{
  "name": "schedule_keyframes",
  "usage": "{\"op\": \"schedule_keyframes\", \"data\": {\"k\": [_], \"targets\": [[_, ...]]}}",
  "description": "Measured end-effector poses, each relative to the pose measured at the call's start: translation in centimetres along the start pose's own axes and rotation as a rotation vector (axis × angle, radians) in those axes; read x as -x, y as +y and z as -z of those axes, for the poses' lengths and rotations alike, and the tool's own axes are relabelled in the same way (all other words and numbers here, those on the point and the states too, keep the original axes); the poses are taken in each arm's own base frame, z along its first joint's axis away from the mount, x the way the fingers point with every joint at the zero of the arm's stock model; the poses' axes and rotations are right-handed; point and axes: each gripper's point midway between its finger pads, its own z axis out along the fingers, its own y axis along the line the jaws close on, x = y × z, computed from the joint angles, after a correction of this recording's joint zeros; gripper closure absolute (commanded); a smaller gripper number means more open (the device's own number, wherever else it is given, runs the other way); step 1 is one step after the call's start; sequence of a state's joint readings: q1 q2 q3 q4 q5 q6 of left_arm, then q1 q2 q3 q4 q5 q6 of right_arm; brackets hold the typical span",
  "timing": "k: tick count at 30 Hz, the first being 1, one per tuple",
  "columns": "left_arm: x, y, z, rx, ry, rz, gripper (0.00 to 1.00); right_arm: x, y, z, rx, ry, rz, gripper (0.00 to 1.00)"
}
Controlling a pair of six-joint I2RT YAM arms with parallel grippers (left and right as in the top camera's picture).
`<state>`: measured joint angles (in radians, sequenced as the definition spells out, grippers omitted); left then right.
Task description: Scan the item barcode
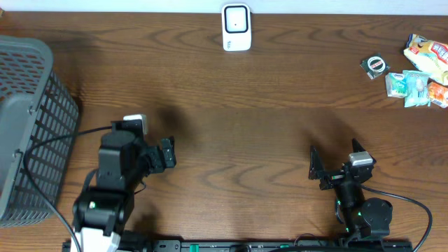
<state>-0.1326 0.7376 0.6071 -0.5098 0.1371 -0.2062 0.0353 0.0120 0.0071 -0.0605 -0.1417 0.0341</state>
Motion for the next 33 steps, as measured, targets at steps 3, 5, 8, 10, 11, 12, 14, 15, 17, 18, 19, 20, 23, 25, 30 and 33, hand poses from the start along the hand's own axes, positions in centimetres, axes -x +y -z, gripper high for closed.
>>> {"op": "schedule_keyframes", "data": {"k": [3,5,8,10,11,12,14,15,17,18,19,20,23,25,30,33], "targets": [[-0.1,-0.2,0.0,-0.043,-0.069,-0.025,0.02,0.0,0.0,0.0,0.000,0.000,0.000,0.01],[-0.1,-0.5,0.0,-0.078,-0.123,-0.043,0.02,0.0,0.0,0.0,0.000,0.000,0.000,0.01],[-0.4,-0.8,0.0,-0.116,-0.186,-0.065,0.02,0.0,0.0,0.0,0.000,0.000,0.000,0.01],[-1.0,-0.9,0.0,-0.134,-0.213,-0.073,0.03,0.0,0.0,0.0,0.000,0.000,0.000,0.01],[-1.1,-0.9,0.1,-0.141,-0.231,-0.077,0.03,0.0,0.0,0.0,0.000,0.000,0.000,0.01],[-1.3,-0.9,0.2,-0.146,-0.247,-0.079,0.02,0.0,0.0,0.0,0.000,0.000,0.000,0.01],[-1.4,-0.9,0.4,-0.156,-0.281,-0.084,0.02,0.0,0.0,0.0,0.000,0.000,0.000,0.01],[-1.5,-0.9,0.6,-0.160,-0.298,-0.087,0.03,0.0,0.0,0.0,0.000,0.000,0.000,0.01],[-1.4,-1.0,1.1,-0.170,-0.342,-0.096,0.03,0.0,0.0,0.0,0.000,0.000,0.000,0.01],[-1.3,-1.0,1.4,-0.175,-0.366,-0.100,0.02,0.0,0.0,0.0,0.000,0.000,0.000,0.01],[-1.1,-1.1,1.6,-0.180,-0.390,-0.103,0.02,0.0,0.0,0.0,0.000,0.000,0.000,0.01],[-0.9,-1.2,1.9,-0.187,-0.417,-0.108,0.02,0.0,0.0,0.0,0.000,0.000,0.000,0.01],[-0.5,-1.1,2.2,-0.193,-0.470,-0.114,0.02,0.0,0.0,0.0,0.000,0.000,0.000,0.01],[-0.7,-0.7,1.8,-0.181,-0.485,-0.110,0.02,0.0,0.0,0.0,0.000,0.000,0.000,0.01],[-1.4,0.7,0.7,-0.147,-0.514,-0.097,0.02,0.0,0.0,0.0,0.000,0.000,0.000,0.01],[-1.1,1.0,0.8,-0.142,-0.560,-0.097,0.02,0.0,0.0,0.0,0.000,0.000,0.000,0.01]]}}
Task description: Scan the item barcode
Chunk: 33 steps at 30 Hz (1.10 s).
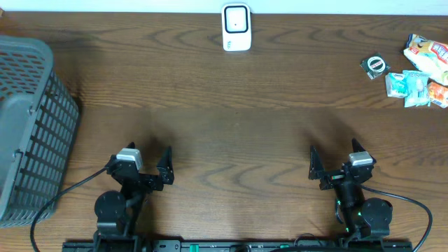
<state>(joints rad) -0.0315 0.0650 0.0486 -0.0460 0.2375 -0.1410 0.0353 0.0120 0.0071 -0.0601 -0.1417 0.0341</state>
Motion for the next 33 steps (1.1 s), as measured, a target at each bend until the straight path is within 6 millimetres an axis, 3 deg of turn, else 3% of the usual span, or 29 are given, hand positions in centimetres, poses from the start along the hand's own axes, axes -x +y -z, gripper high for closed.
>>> {"op": "schedule_keyframes", "data": {"k": [6,16,33], "targets": [[1.1,0.5,0.1,0.011,-0.086,-0.012,0.02,0.0,0.0,0.0,0.000,0.000,0.000,0.01],[1.0,1.7,0.3,0.066,-0.079,-0.003,0.03,0.0,0.0,0.0,0.000,0.000,0.000,0.01],[0.8,1.0,0.2,0.042,-0.066,-0.093,0.03,0.0,0.0,0.0,0.000,0.000,0.000,0.01]]}}
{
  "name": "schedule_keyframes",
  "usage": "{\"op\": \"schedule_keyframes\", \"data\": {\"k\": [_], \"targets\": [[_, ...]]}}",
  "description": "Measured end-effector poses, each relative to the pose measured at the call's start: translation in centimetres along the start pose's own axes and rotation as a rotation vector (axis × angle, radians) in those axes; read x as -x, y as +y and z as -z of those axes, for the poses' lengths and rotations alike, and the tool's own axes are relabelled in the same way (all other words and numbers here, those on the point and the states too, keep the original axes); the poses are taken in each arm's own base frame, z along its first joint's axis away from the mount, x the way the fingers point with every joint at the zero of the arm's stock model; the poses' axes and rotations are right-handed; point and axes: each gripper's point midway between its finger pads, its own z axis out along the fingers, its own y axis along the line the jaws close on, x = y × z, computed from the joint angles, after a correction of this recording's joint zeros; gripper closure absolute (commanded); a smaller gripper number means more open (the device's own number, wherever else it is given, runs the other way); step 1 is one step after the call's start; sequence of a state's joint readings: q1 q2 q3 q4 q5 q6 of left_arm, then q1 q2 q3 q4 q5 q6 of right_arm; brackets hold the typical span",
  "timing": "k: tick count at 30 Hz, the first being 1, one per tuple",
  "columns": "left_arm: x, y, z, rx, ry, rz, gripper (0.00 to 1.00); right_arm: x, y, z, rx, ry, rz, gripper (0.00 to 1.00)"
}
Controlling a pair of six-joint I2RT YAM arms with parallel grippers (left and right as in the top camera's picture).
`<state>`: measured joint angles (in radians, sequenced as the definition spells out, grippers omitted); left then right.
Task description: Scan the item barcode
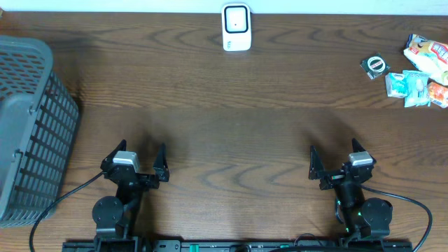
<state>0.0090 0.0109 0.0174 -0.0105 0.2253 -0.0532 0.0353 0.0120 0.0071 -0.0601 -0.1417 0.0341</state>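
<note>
A white barcode scanner stands at the far middle edge of the wooden table. Several packaged items lie at the far right: a round dark one, pale green packets, an orange-and-white packet. My left gripper rests low at the near left, open and holding nothing. At the near right my right gripper is open too, with nothing between its fingers. Both are far from the items and the scanner.
A grey slatted basket takes up the left side of the table. Cables trail from both arms along the near edge.
My left arm has settled slightly further down and left into its resting pose. The right arm and all objects are unchanged.
At first my left arm was raised near the basket with its gripper pointing right. Then it had come down to a low pose at the near left. Now it mirrors the right arm, which stayed still throughout.
</note>
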Motion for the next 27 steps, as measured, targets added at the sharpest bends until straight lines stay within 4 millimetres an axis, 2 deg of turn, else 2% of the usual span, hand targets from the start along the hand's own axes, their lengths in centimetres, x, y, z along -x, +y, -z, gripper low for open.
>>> {"op": "schedule_keyframes", "data": {"k": [27], "targets": [[-0.08,-0.02,0.00,0.010,0.005,-0.029,0.02,0.00,0.00,0.00,0.000,0.000,0.000,0.01]]}}
